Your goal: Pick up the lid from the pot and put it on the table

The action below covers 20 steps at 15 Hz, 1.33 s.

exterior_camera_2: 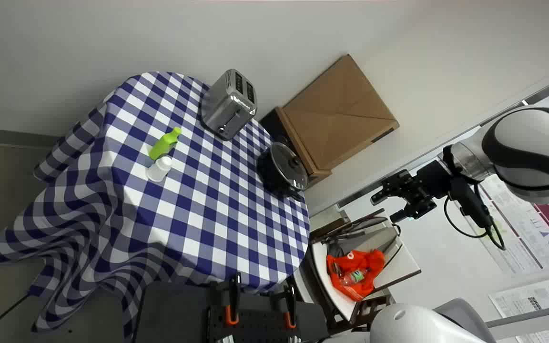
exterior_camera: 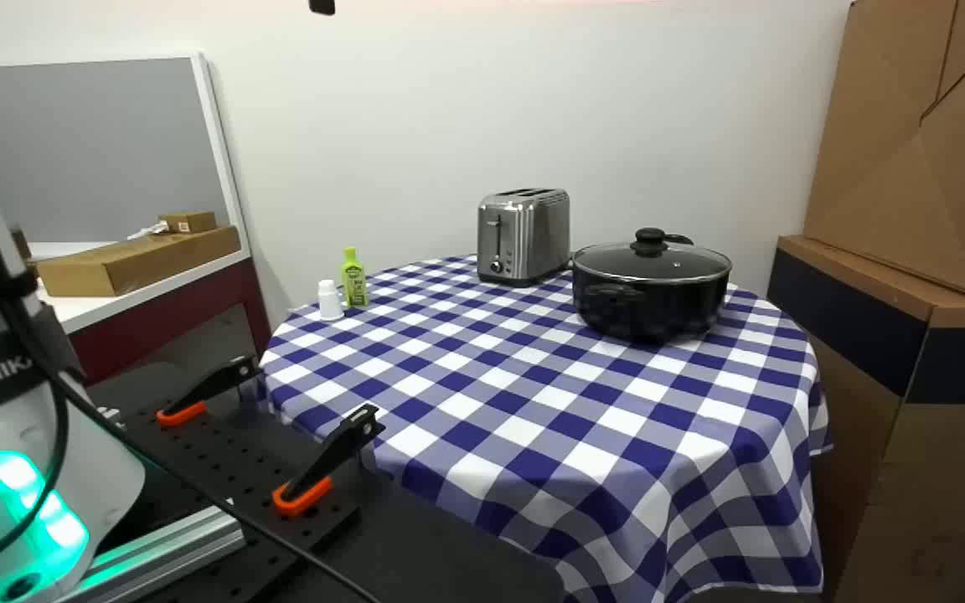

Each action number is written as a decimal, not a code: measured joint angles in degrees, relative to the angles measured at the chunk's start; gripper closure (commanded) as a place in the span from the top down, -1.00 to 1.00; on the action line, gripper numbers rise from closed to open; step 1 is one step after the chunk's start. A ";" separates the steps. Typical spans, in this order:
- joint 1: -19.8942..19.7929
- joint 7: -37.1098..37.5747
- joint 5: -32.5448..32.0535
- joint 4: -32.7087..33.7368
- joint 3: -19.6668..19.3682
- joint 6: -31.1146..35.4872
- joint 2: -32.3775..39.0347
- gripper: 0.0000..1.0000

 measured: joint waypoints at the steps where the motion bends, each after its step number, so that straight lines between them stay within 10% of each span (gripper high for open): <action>1: 0.00 0.00 0.00 0.00 0.00 0.01 0.00 1.00; 10: -0.94 1.25 -0.94 -0.05 -1.10 10.13 3.88 1.00; 20: -3.19 0.06 -1.96 15.78 -6.00 37.30 36.66 1.00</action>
